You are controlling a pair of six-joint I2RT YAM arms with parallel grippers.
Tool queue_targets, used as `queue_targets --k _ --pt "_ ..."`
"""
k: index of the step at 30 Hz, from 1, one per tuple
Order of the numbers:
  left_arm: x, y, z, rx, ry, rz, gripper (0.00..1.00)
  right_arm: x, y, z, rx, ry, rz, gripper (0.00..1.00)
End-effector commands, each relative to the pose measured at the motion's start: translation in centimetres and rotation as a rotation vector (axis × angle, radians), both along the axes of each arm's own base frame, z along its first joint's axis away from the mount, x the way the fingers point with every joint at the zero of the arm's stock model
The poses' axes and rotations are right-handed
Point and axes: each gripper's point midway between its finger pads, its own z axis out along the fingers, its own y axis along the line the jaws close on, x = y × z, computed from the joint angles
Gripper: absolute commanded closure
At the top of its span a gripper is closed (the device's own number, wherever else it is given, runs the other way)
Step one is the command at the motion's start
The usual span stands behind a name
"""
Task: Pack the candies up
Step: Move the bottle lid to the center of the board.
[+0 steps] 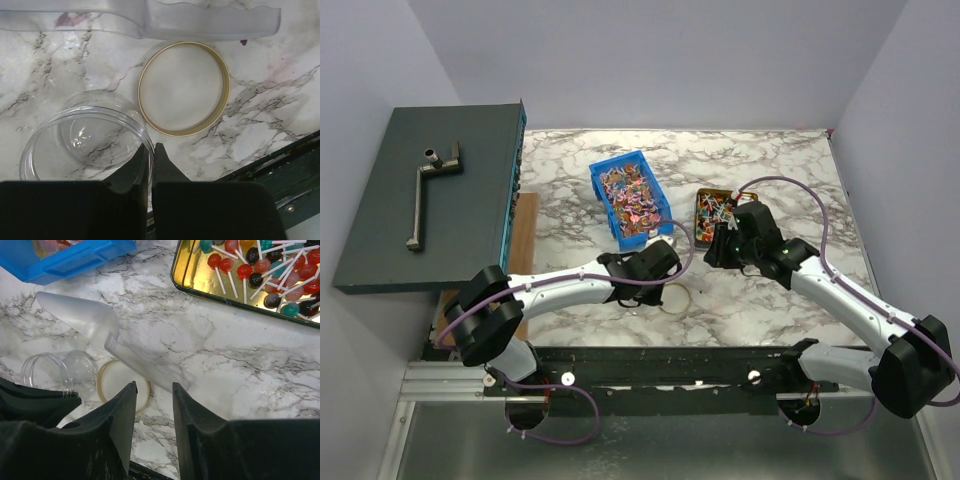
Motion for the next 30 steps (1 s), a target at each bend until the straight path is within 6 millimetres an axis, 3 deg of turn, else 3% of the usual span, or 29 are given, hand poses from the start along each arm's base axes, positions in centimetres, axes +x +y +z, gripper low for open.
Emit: queue_targets --k 1,11,30 --pt "-0.3 -2.9 1.2 -0.061 -0.011 -0.044 0.99 -0.7 -1.2 -0.4 -0.045 0.006 -0.028 0.61" --pt "-0.6 -3.5 1.2 -0.056 -0.018 -0.071 0.99 -1.0 -1.6 -0.3 -0.058 0.01 -0.029 0.56" --pt "-0.7 -2.6 0.6 -0.005 -0.02 -0.088 0.74 -0.8 -0.9 -0.9 -0.071 0.028 0.024 0.53"
